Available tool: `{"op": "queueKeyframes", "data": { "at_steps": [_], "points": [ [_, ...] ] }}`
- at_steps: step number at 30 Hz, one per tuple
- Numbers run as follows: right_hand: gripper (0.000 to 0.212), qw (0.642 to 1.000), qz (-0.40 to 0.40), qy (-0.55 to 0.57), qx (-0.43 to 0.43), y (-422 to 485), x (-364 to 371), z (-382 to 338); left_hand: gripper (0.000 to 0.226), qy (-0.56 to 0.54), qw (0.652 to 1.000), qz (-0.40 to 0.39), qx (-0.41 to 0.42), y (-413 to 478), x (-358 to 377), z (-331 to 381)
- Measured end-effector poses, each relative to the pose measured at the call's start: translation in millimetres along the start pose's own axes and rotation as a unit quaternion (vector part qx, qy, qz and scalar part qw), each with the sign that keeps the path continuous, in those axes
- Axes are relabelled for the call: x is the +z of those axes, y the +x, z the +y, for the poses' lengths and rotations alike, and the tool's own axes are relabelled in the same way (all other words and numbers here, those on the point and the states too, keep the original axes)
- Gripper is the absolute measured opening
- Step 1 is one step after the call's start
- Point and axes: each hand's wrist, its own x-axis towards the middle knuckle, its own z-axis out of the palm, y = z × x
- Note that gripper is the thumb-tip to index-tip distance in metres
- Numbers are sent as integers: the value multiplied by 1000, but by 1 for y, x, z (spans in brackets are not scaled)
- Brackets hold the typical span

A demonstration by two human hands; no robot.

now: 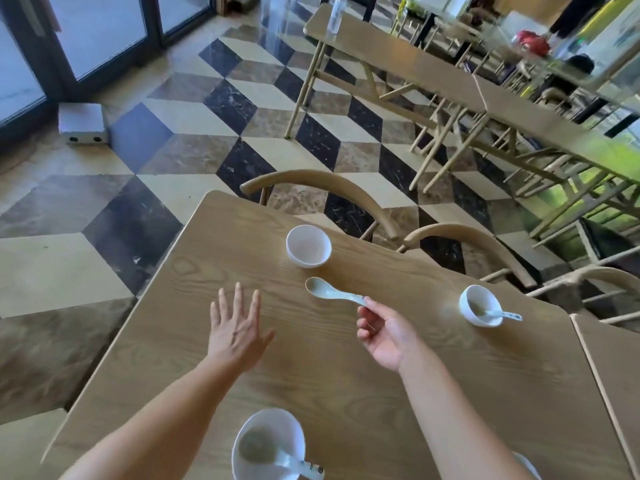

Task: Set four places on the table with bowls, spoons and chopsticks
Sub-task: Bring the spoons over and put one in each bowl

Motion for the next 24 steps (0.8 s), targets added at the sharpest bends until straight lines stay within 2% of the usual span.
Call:
{"op": "queueKeyframes", "data": {
  "at_steps": [5, 8, 10, 17, 24],
  "points": [
    [6, 1000, -11, -9, -18, 40, 18, -45, 87, 16, 1000, 10, -2, 24, 24, 3],
    [9, 1000, -20, -9, -17, 72, 29, -63, 88, 32, 999, 40, -14, 26, 36, 7],
    [11, 1000, -24, -5, -10, 95, 38, -68, 86, 22, 996, 87, -1, 28, 43, 4],
    [15, 999, -25, -27, 25, 153, 55, -62, 85, 40, 992, 116, -5, 29, 48, 4],
    [12, 999, -31, -34, 20, 173, 51, -50, 85, 38, 989, 140, -3, 28, 48, 5]
  ]
}}
